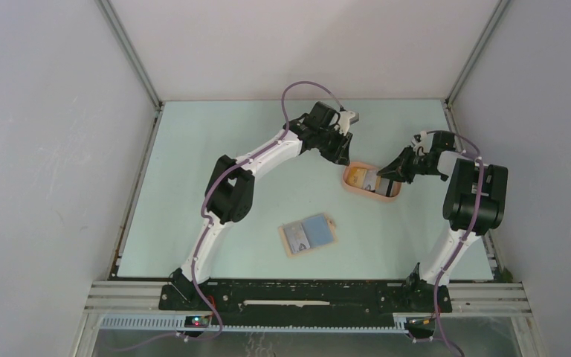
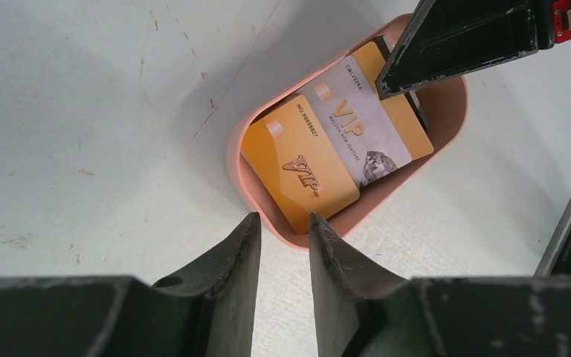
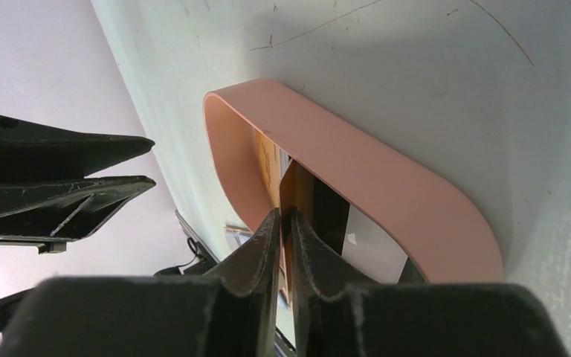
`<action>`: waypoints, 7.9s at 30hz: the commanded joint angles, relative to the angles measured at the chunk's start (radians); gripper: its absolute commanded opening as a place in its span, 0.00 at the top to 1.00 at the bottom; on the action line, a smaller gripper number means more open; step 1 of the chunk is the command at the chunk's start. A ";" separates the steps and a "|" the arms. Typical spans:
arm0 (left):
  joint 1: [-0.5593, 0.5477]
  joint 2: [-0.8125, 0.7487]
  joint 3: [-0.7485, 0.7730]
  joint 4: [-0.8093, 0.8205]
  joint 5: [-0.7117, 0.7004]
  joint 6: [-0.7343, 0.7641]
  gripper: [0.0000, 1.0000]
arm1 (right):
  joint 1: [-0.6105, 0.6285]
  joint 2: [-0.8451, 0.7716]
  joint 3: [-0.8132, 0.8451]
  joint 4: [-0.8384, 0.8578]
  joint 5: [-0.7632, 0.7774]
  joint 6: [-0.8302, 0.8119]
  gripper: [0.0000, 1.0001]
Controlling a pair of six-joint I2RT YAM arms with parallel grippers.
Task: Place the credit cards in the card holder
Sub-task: Pick up the credit card from the storage box, then insert the credit card into the card holder.
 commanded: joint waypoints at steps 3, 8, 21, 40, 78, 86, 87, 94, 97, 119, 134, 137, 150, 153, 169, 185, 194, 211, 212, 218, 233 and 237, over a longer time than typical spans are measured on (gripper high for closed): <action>-0.004 0.007 0.071 0.000 0.005 0.023 0.65 | -0.009 -0.027 0.033 -0.016 0.006 -0.022 0.90; -0.001 -0.004 0.061 0.011 0.004 0.021 0.66 | -0.015 -0.052 0.033 -0.033 0.043 -0.045 1.00; 0.016 -0.173 -0.197 0.257 0.042 -0.023 0.59 | -0.020 -0.229 0.068 -0.237 0.198 -0.332 1.00; -0.068 -0.960 -1.346 1.247 0.022 -0.307 0.21 | 0.180 -0.608 0.001 -0.342 -0.275 -0.754 1.00; -0.269 -1.143 -1.854 1.932 -0.276 -0.603 0.53 | 0.574 -0.534 -0.078 -0.201 -0.596 -0.592 1.00; -0.321 -1.092 -1.851 1.950 -0.363 -0.609 0.57 | 0.572 -0.521 -0.080 -0.133 -0.567 -0.498 1.00; -0.331 -1.083 -1.850 1.960 -0.380 -0.609 0.58 | 0.572 -0.522 -0.095 -0.082 -0.562 -0.445 1.00; -0.349 -1.006 -1.840 2.041 -0.437 -0.637 0.61 | 0.574 -0.568 -0.182 0.182 -0.504 -0.190 1.00; -0.349 -0.989 -1.831 2.042 -0.445 -0.645 0.62 | 0.573 -0.583 -0.194 0.216 -0.493 -0.158 1.00; -0.360 -0.930 -1.780 2.045 -0.497 -0.687 0.58 | 0.524 -0.650 -0.281 0.466 -0.441 0.100 1.00; -0.357 -0.931 -1.791 2.045 -0.535 -0.688 1.00 | 0.505 -0.649 -0.327 0.559 -0.418 0.197 1.00; -0.319 -0.936 -1.827 2.045 -0.529 -0.772 1.00 | 0.501 -0.658 -0.320 0.531 -0.448 0.145 0.80; -0.191 -1.133 -1.982 1.528 -0.342 -1.019 1.00 | 0.470 -0.723 -0.135 -0.187 -0.259 -0.693 0.39; -0.203 -1.311 -1.931 1.133 -0.399 -0.958 1.00 | 0.497 -0.663 -0.103 -0.281 -0.229 -0.791 0.40; -0.149 -1.187 -1.875 1.199 -0.071 -1.001 1.00 | 0.681 -0.356 0.008 -0.405 -0.008 -0.829 0.52; -0.106 -0.737 -1.908 1.730 0.051 -1.202 1.00 | 0.751 -0.204 0.067 -0.445 0.055 -0.811 0.65; -0.087 -0.606 -1.950 1.849 0.019 -1.251 1.00 | 0.753 -0.203 0.070 -0.444 0.069 -0.808 0.68; -0.075 -0.505 -1.945 1.846 -0.017 -1.264 1.00 | 0.758 -0.217 0.068 -0.445 0.064 -0.809 0.70; -0.072 -0.498 -1.943 1.849 -0.016 -1.267 1.00 | 0.759 -0.218 0.070 -0.444 0.064 -0.809 0.70; -0.055 -0.461 -1.946 1.880 -0.015 -1.288 1.00 | 0.758 -0.224 0.070 -0.446 0.059 -0.813 0.70; -0.038 -0.425 -1.904 1.871 -0.052 -1.310 1.00 | 0.758 -0.251 0.068 -0.452 0.048 -0.820 0.71; -0.037 -0.425 -1.884 1.845 -0.067 -1.307 1.00 | 0.758 -0.257 0.069 -0.454 0.043 -0.821 0.71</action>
